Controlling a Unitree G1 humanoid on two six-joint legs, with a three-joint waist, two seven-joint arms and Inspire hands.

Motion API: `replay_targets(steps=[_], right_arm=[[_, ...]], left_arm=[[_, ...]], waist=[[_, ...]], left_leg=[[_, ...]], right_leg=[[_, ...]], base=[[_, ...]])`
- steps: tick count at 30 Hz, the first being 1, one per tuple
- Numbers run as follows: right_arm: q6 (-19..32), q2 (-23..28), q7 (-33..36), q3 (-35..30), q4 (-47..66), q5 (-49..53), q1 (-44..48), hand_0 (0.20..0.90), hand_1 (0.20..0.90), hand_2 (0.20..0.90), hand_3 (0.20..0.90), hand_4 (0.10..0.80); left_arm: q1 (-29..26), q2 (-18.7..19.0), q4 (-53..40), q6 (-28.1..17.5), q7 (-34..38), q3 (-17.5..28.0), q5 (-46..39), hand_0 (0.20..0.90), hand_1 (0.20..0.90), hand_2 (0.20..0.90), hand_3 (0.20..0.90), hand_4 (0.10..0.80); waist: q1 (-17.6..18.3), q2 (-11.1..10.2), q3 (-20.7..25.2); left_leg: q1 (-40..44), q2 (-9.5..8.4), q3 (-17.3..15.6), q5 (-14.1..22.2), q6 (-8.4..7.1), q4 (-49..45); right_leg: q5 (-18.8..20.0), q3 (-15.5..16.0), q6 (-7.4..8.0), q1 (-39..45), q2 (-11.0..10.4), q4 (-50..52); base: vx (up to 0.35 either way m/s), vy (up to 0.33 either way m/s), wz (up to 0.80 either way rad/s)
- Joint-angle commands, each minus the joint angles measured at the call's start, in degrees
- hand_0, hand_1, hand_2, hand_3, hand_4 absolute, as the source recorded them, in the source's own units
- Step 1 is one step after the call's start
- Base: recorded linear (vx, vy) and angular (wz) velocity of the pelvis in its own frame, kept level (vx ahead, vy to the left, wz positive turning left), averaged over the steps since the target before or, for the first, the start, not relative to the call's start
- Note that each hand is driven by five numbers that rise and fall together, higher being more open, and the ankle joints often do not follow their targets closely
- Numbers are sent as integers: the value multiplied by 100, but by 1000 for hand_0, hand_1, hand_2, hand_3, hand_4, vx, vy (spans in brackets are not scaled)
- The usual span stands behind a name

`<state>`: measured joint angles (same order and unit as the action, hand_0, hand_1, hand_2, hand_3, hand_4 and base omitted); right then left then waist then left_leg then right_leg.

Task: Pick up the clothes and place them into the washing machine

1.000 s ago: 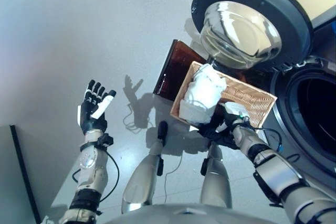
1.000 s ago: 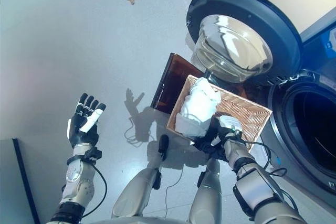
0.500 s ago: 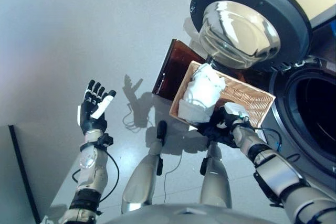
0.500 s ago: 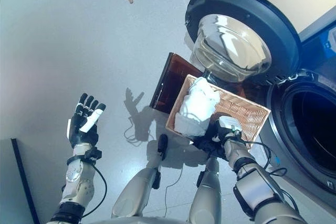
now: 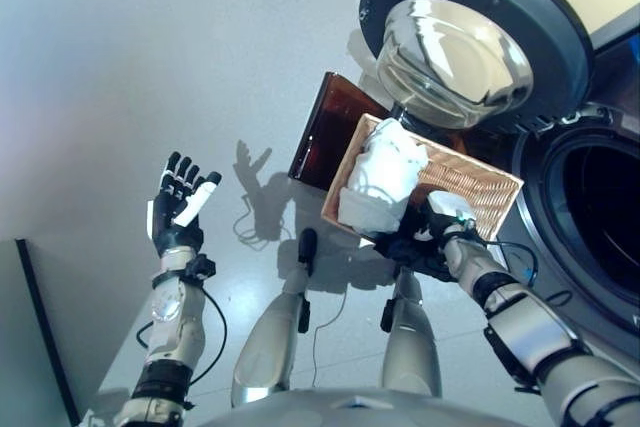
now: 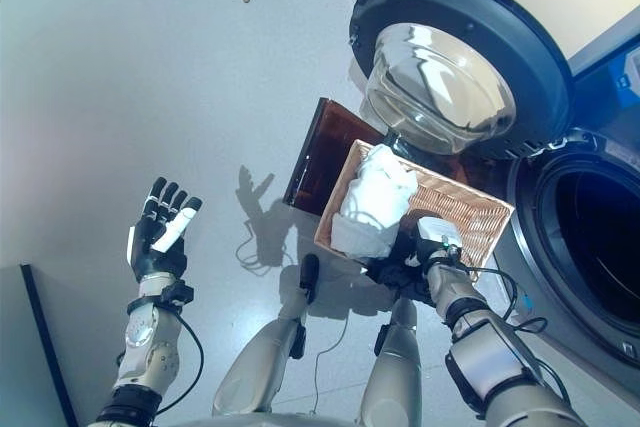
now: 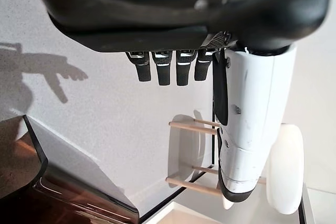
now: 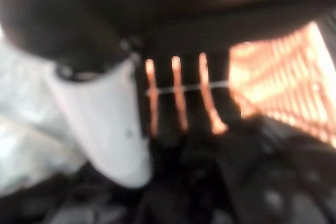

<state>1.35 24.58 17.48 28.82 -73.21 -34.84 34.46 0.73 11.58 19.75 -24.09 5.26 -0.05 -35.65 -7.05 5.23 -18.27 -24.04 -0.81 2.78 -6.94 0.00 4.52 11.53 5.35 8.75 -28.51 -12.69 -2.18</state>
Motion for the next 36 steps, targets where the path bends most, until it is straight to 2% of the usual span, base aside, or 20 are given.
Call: replay_targets(steps=[1, 6, 8, 13, 14, 17, 20, 23, 24, 25, 27, 36], right_arm=[[59, 413, 250, 145, 158, 178, 327, 200, 200, 200, 200, 300], [128, 560, 505, -284, 351, 641, 215, 200, 200, 200, 200, 300], [343, 662, 873, -1033, 881, 1452, -113, 200, 200, 200, 200, 300], [618, 721, 1268, -1946, 1741, 2148, -703, 200, 200, 200, 200, 300], [617, 721, 1268, -1947, 1742, 2148, -704, 200, 200, 200, 200, 300], [975, 602, 1389, -2557, 2361, 2669, -1210, 200, 200, 200, 200, 300], [1079, 553, 1441, -2743, 2630, 2821, -1348, 200, 200, 200, 200, 300], [1588, 311, 1504, -3370, 2893, 3685, -1604, 200, 200, 200, 200, 300], [1589, 312, 1500, -3377, 2898, 3688, -1607, 200, 200, 200, 200, 300], [2013, 93, 1389, -3743, 3147, 4399, -1734, 200, 200, 200, 200, 300], [2120, 50, 1353, -3846, 3139, 4595, -1760, 200, 200, 200, 200, 300], [3211, -582, 418, -4529, 3288, 7243, -1879, 200, 200, 200, 200, 300]], left_arm=[[-83, 293, -495, -462, 54, 556, 125, 900, 900, 900, 900, 800], [-74, 290, -485, -490, 97, 598, 165, 900, 900, 900, 900, 800], [-103, 296, -462, -549, 193, 667, 202, 900, 900, 900, 900, 800], [-77, 289, -456, -627, 338, 746, 278, 900, 900, 900, 900, 800], [-77, 290, -456, -628, 338, 745, 278, 900, 900, 900, 900, 800], [-49, 276, -421, -641, 366, 829, 289, 900, 900, 900, 900, 800], [-45, 276, -418, -646, 377, 837, 288, 900, 900, 900, 900, 800], [-37, 244, -399, -669, 392, 871, 290, 900, 900, 900, 900, 800], [-42, 246, -399, -670, 393, 867, 289, 900, 900, 900, 900, 800], [-10, 214, -378, -684, 413, 907, 270, 900, 900, 900, 900, 800], [-10, 205, -379, -692, 416, 907, 268, 900, 900, 900, 900, 800], [7, 130, -350, -684, 415, 933, 87, 900, 900, 900, 900, 800]], waist=[[-49, 125, 47], [-9, 108, 89], [42, 92, 135], [130, 73, 211], [129, 72, 217], [215, 66, 259], [230, 64, 266], [299, 99, 267], [295, 95, 277], [338, 118, 272], [351, 122, 287], [414, 118, 341]], left_leg=[[87, -2, -98, 199, -629, 48], [101, 2, -104, 190, -616, 48], [147, 8, -110, 218, -598, 48], [241, 28, -111, 267, -574, 48], [235, 27, -111, 266, -573, 48], [284, 34, -107, 288, -559, 48], [289, 31, -104, 291, -555, 48], [327, 43, -98, 328, -555, 48], [297, 37, -97, 298, -552, 48], [325, 48, -113, 332, -548, 48], [291, 40, -117, 302, -543, 48], [323, 45, -134, 339, -550, 48]], right_leg=[[-515, -131, -87, -174, -8, 811], [-495, -146, -85, -181, -9, 828], [-506, -151, -74, -156, -2, 839], [-563, -161, -68, -85, 16, 858], [-559, -162, -68, -90, 16, 854], [-581, -176, -66, -52, 21, 858], [-586, -174, -69, -58, 26, 862], [-649, -179, -73, -31, 42, 862], [-609, -181, -74, -50, 37, 840], [-658, -197, -77, -43, 54, 859], [-619, -207, -78, -65, 50, 827], [-620, -216, -93, -64, 63, 802]], base=[[0, 0, 0], [6, -1, -1], [28, -5, -5], [0, 0, 0], [22, -12, -3], [6, -6, -1], [0, -2, -1], [3, -1, -2], [9, 7, -8], [-18, 7, -5], [-1, 4, -3], [2, 0, -1]])
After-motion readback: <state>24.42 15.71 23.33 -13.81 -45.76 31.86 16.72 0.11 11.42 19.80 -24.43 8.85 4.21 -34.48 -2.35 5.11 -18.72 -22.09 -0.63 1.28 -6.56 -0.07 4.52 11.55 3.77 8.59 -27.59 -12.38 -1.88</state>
